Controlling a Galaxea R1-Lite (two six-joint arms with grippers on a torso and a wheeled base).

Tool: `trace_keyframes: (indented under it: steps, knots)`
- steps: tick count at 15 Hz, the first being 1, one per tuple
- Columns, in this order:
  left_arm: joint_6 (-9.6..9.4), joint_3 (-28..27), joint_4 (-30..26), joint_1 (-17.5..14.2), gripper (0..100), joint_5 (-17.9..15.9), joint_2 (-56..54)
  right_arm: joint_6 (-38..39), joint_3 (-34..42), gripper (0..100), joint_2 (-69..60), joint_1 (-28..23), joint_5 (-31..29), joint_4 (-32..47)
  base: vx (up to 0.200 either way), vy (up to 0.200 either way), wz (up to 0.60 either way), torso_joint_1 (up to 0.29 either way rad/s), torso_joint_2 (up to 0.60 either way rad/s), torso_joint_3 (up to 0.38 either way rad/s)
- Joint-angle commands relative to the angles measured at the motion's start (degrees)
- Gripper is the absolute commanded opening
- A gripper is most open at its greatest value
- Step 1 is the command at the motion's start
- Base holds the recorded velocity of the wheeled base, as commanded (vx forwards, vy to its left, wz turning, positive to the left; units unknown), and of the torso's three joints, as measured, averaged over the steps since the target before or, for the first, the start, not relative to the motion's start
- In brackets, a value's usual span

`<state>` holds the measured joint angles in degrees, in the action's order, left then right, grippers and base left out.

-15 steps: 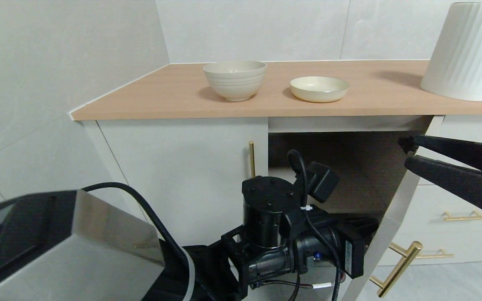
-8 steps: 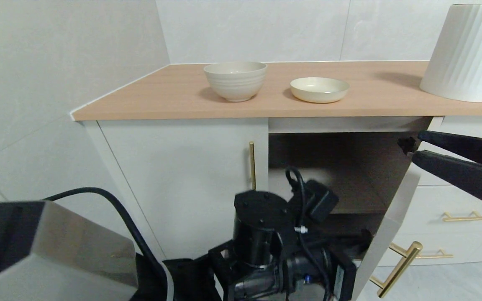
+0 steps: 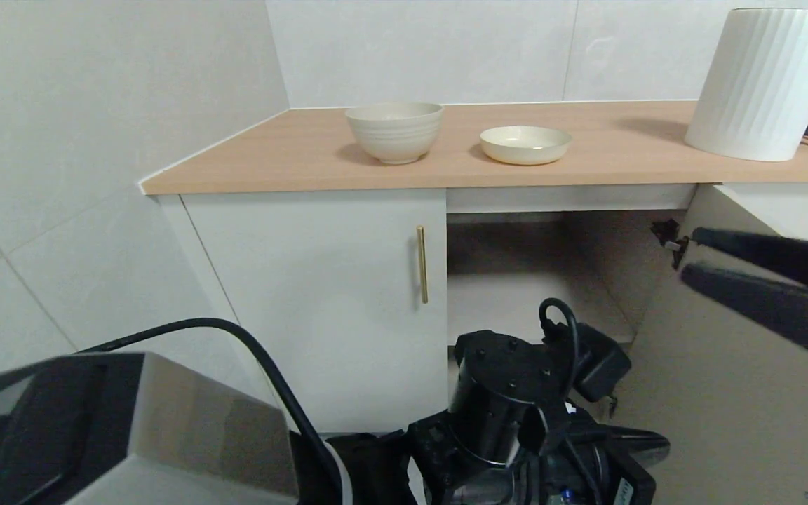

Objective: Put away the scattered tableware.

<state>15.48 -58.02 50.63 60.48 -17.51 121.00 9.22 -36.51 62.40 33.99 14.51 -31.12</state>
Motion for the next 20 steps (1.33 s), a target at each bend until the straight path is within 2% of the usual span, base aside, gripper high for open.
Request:
trace_keyframes:
  steps: [1,3,5,7,9,11,13,14,17,18,19,20]
  knots:
    - [0.07,0.62,0.79,0.25,0,1.77,-1.12,-0.08,-0.14,100,0.09,0.03,0.0,-0.43,0.0,0.0,0.0,0.0,0.0,0.0]
    - [-0.01,4.58,1.23,-1.15,0,3.44,-6.39,-0.08,-0.23,100,0.88,0.03,0.0,-0.43,0.0,0.0,0.0,0.0,0.0,0.0]
    - [-0.19,8.71,0.79,-4.93,0,3.44,-12.81,0.01,-0.58,100,2.72,0.03,-0.27,-0.43,0.0,0.0,0.0,0.0,0.0,0.0]
    - [-0.45,14.07,-2.64,-12.84,0,3.44,-23.09,0.01,-3.04,100,5.71,0.11,-1.59,-0.34,0.0,0.0,0.0,0.0,0.0,0.0]
    - [-0.45,17.59,-9.85,-19.96,0,3.44,-33.2,0.01,-6.38,100,7.65,0.29,-2.82,3.7,0.0,0.0,0.0,0.0,0.0,0.0]
    - [-0.98,18.55,-20.74,-25.76,0,3.53,-43.13,-0.25,-11.74,100,10.28,0.2,-6.25,10.73,0.0,0.0,0.0,0.0,0.0,0.0]
    - [-3.62,17.85,-28.92,-31.3,0,3.53,-50.43,-0.34,-17.81,100,12.22,0.2,-8.62,14.86,0.0,0.0,0.0,0.0,0.0,0.0]
    - [-4.32,17.41,-32.08,-34.55,0,3.53,-53.5,-0.25,-20.0,100,12.3,0.2,-9.76,17.32,0.0,0.0,0.0,0.0,0.0,0.0]
    - [-4.23,16.35,-37.8,-42.99,0,3.09,-59.74,-0.08,-20.53,100,11.86,0.2,-13.36,21.37,0.0,0.0,0.0,0.0,0.0,0.0]
    - [-4.23,15.74,-38.94,-43.95,0,2.92,-60.01,0.01,-20.71,100,11.95,0.2,-14.33,21.81,0.0,0.0,0.0,0.0,0.0,0.0]
    - [-4.41,15.39,-39.73,-43.95,100,2.92,-60.27,0.01,-20.71,100,11.69,0.2,-15.12,22.51,0.0,0.0,0.0,0.0,0.0,0.0]
    - [-4.23,15.21,-39.64,-43.95,100,2.74,-60.36,0.01,-21.06,100,11.51,0.2,-15.65,23.56,0.0,0.0,0.0,0.0,0.0,0.0]
